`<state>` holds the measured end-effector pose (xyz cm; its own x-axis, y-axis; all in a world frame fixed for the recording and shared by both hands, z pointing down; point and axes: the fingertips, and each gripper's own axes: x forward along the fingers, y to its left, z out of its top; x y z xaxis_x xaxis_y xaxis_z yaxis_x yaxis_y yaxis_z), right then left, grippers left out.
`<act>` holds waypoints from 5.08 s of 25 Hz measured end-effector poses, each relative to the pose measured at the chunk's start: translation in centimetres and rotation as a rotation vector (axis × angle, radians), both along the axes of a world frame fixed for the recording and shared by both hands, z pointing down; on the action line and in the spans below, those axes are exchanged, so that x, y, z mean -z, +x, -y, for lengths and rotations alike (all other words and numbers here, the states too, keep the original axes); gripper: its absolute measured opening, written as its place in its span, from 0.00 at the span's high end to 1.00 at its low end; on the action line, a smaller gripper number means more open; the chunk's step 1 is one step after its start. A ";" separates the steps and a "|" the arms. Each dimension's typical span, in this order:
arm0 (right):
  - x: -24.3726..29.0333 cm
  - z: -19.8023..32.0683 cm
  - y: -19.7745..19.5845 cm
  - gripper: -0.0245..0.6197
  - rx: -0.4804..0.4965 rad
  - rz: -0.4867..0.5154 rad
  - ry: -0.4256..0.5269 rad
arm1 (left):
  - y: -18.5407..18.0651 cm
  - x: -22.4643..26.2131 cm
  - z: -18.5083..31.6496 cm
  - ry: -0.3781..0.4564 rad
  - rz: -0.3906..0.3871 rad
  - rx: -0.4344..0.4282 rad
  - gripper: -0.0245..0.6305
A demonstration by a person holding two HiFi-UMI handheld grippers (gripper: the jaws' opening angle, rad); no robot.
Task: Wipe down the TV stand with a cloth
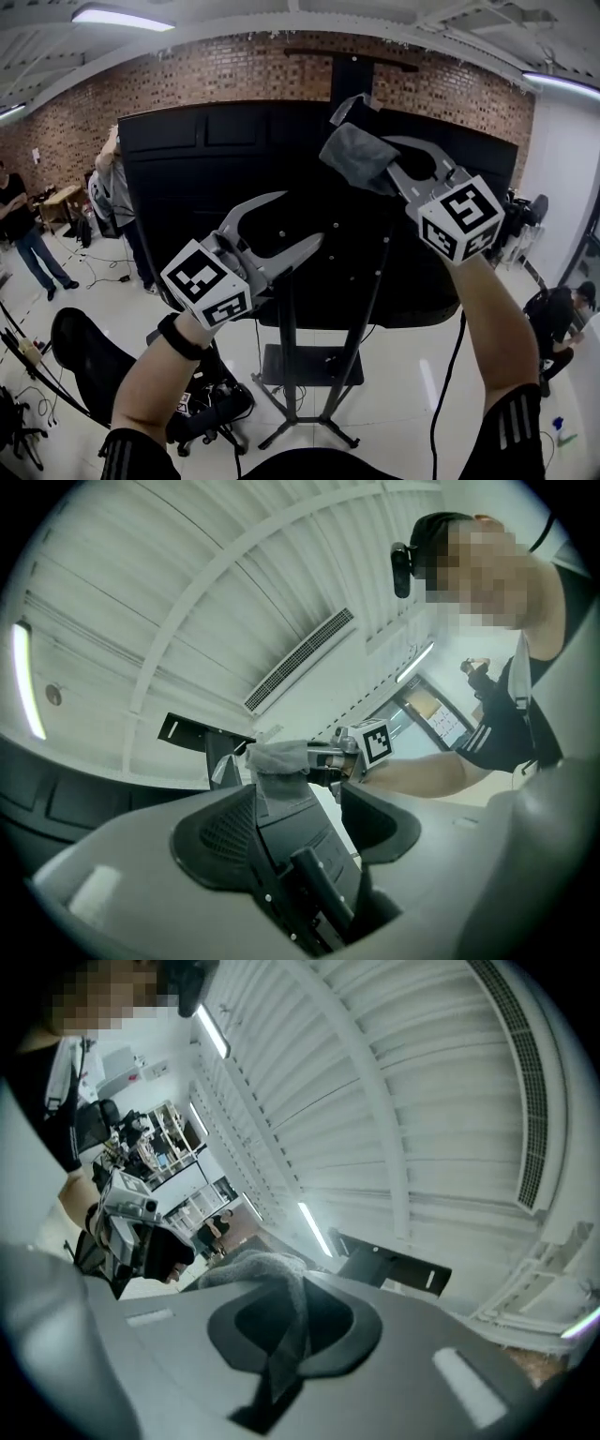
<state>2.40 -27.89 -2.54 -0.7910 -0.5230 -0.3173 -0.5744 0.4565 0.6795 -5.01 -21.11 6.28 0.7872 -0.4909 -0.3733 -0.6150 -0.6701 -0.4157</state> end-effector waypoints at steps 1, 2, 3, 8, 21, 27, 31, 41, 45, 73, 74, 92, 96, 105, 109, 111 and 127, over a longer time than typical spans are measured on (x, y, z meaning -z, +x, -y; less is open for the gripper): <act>1.1 0.6 -0.2 0.95 -0.029 -0.016 0.022 | 0.1 0.9 0.3 0.003 0.001 0.001 0.50; 2.2 1.3 -0.4 0.95 -0.059 -0.031 0.043 | 0.1 1.7 0.6 0.005 0.001 0.003 0.50; 3.4 2.0 -0.6 0.95 -0.090 -0.045 0.063 | 0.1 2.5 1.0 0.006 0.001 0.007 0.50; 9.1 5.3 -1.6 0.95 -0.261 -0.111 0.177 | 0.1 5.6 2.9 0.025 -0.001 0.023 0.50; 10.2 11.7 -5.0 0.95 -0.552 -0.352 0.363 | -0.3 6.5 4.3 0.024 -0.016 0.060 0.50; 4.9 12.0 -5.8 0.95 -0.553 -0.479 0.379 | -1.3 3.8 5.0 -0.022 -0.046 0.057 0.50; 0.6 12.1 -6.2 0.95 -0.578 -0.591 0.411 | -1.3 1.6 5.3 -0.038 -0.044 0.063 0.50; -11.3 12.0 -7.2 0.95 -0.560 -0.779 0.420 | -1.2 -5.1 5.2 -0.093 -0.015 0.066 0.50; -15.6 12.2 -7.5 0.95 -0.573 -0.861 0.433 | -1.3 -7.9 5.1 -0.115 -0.009 0.060 0.50; -40.6 12.8 -7.2 0.95 -0.561 -1.134 0.298 | -2.0 -25.6 7.1 -0.399 -0.040 0.102 0.49; -41.5 12.8 -7.1 0.95 -0.556 -1.144 0.288 | -1.9 -26.1 7.1 -0.410 -0.041 0.103 0.49; -37.3 7.1 -6.4 0.95 -0.313 -0.642 -0.077 | -1.4 -26.5 5.0 -0.423 -0.103 0.095 0.49; -33.5 3.4 -3.4 0.95 -0.279 -0.473 -0.110 | -0.5 -24.3 2.8 -0.367 -0.099 0.087 0.49; -25.0 3.3 5.5 0.95 -0.376 -0.255 -0.084 | 3.7 -19.8 1.5 -0.263 -0.086 0.030 0.49; -22.4 6.6 9.7 0.95 -0.477 -0.231 -0.024 | 5.9 -18.5 1.6 -0.235 -0.067 0.012 0.49; -22.3 8.5 11.1 0.95 -0.507 -0.240 -0.019 | 6.9 -18.0 1.9 -0.225 -0.056 0.009 0.49; -25.8 15.7 12.9 0.95 -0.608 -0.506 0.214 | 11.5 -19.6 5.0 -0.289 -0.029 0.043 0.49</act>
